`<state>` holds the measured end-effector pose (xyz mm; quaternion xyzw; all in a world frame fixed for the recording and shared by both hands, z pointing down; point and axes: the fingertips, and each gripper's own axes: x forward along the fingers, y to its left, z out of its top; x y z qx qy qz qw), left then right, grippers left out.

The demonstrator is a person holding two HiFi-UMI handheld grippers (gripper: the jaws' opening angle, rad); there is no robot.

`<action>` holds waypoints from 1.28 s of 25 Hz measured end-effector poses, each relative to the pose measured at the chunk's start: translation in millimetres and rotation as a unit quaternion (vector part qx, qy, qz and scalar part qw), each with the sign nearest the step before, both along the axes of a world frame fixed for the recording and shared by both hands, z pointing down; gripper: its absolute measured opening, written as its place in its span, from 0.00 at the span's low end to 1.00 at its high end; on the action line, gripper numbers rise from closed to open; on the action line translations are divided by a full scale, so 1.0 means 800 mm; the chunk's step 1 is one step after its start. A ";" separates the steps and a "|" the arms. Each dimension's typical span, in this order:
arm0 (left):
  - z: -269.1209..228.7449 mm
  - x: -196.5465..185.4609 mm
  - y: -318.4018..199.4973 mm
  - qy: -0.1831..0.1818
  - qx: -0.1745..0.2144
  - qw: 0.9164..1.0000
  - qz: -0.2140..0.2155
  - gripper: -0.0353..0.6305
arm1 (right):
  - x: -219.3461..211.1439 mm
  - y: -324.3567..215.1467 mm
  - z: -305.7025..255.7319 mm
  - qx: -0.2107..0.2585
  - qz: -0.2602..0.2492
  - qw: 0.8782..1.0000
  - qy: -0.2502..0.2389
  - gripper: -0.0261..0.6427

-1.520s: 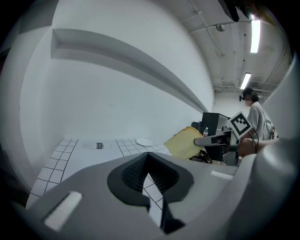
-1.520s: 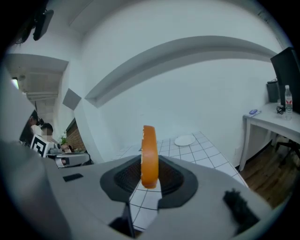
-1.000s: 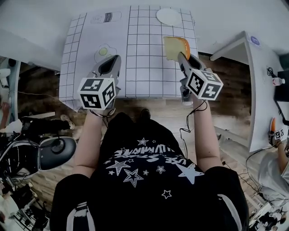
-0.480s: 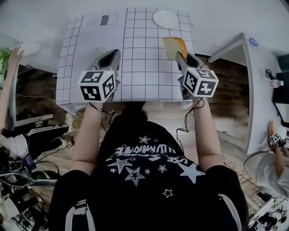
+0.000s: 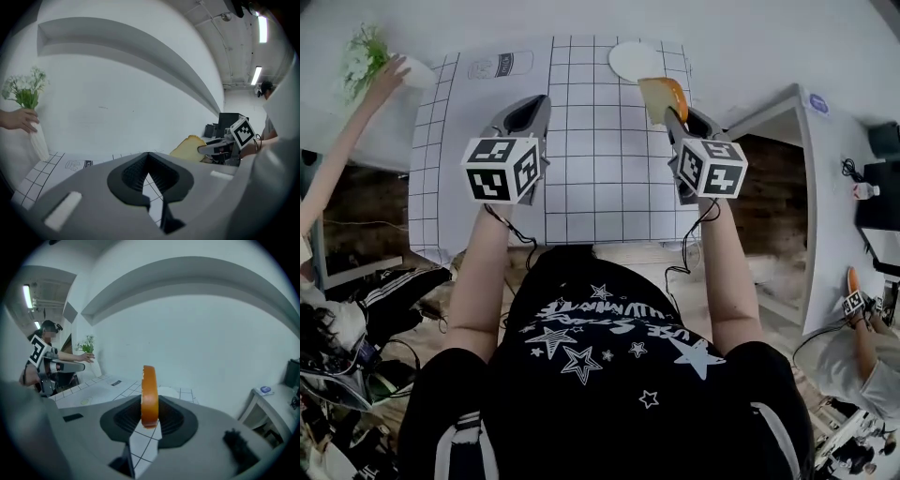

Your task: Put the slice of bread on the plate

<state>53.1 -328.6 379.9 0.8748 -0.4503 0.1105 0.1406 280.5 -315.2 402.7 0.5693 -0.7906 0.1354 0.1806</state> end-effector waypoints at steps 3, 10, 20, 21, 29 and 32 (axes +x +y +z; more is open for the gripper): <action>-0.004 0.003 -0.036 -0.004 0.006 1.000 0.000 0.06 | 0.005 -0.034 0.003 0.000 -0.003 1.000 0.023 0.19; 0.013 0.004 -0.107 -0.011 -0.012 1.000 -0.001 0.06 | 0.008 -0.122 0.028 -0.007 -0.017 0.994 0.111 0.19; 0.053 -0.006 -0.156 -0.017 -0.038 0.999 -0.003 0.06 | -0.001 -0.222 0.080 0.030 -0.089 0.923 0.372 0.19; 0.056 -0.007 -0.158 -0.018 -0.040 0.999 -0.003 0.06 | -0.003 -0.227 0.086 0.032 -0.095 0.915 0.390 0.19; 0.077 -0.004 -0.163 -0.018 -0.048 0.999 0.013 0.06 | -0.016 -0.245 0.133 0.050 -0.144 0.850 0.504 0.19; 0.083 -0.007 -0.164 -0.014 -0.056 0.998 0.013 0.06 | -0.021 -0.241 0.147 0.054 -0.159 0.831 0.530 0.19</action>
